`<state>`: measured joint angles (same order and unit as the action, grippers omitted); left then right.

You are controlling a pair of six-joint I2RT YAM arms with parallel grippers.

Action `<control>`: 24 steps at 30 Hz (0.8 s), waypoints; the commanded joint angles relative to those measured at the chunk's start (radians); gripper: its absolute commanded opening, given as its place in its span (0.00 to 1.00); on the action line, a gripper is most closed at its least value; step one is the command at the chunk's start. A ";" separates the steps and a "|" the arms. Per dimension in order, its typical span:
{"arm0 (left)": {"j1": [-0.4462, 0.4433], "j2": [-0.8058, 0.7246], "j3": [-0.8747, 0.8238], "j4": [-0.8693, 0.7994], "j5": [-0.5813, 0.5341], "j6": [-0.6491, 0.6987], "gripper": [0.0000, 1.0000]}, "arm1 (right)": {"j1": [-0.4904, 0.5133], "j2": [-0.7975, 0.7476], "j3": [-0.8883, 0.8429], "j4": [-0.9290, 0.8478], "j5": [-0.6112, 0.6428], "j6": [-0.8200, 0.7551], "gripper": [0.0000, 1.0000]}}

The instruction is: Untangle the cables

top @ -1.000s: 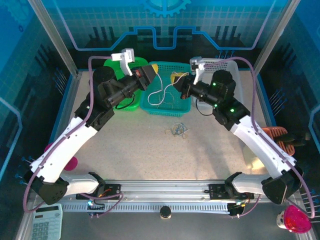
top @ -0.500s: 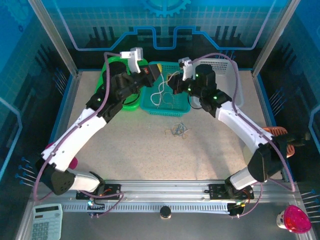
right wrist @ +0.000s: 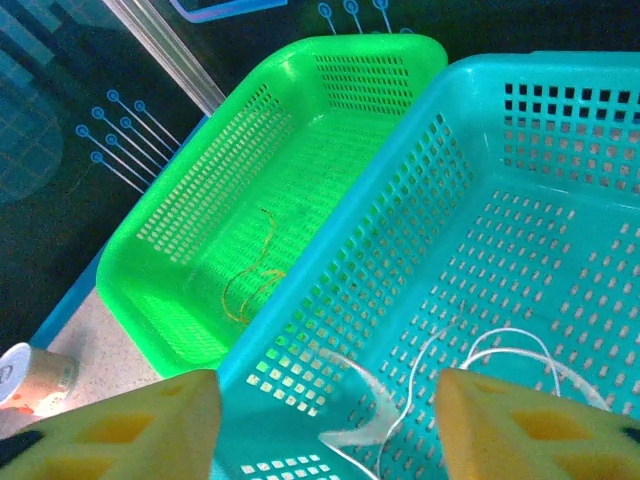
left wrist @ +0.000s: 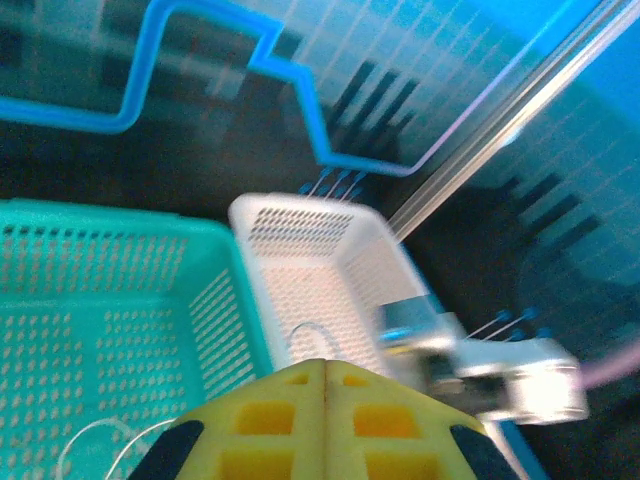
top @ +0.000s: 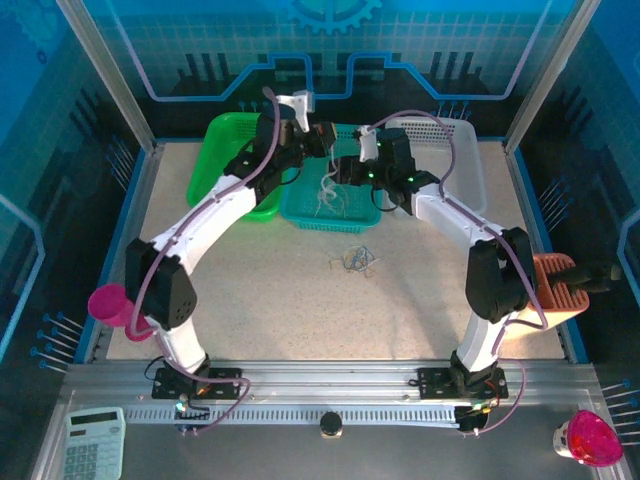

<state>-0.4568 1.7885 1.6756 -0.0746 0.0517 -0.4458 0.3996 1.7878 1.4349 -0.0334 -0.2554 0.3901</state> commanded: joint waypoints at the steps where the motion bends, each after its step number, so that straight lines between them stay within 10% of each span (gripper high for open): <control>1: 0.015 0.025 0.029 -0.019 -0.022 0.027 0.03 | -0.016 -0.067 -0.049 -0.005 -0.027 -0.002 0.63; 5: 0.015 0.029 0.015 -0.023 -0.018 0.028 0.15 | -0.022 -0.145 -0.120 0.000 -0.036 0.012 0.64; 13: 0.014 -0.012 0.034 -0.072 0.041 0.047 0.97 | -0.020 -0.357 -0.318 0.013 -0.029 0.054 0.63; 24: 0.011 -0.151 -0.087 -0.110 0.093 -0.005 0.99 | 0.045 -0.527 -0.572 -0.048 0.100 0.037 0.63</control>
<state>-0.4431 1.7161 1.6379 -0.1787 0.1055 -0.4206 0.4194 1.2892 0.9070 -0.0433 -0.2104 0.4362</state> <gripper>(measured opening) 0.992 0.632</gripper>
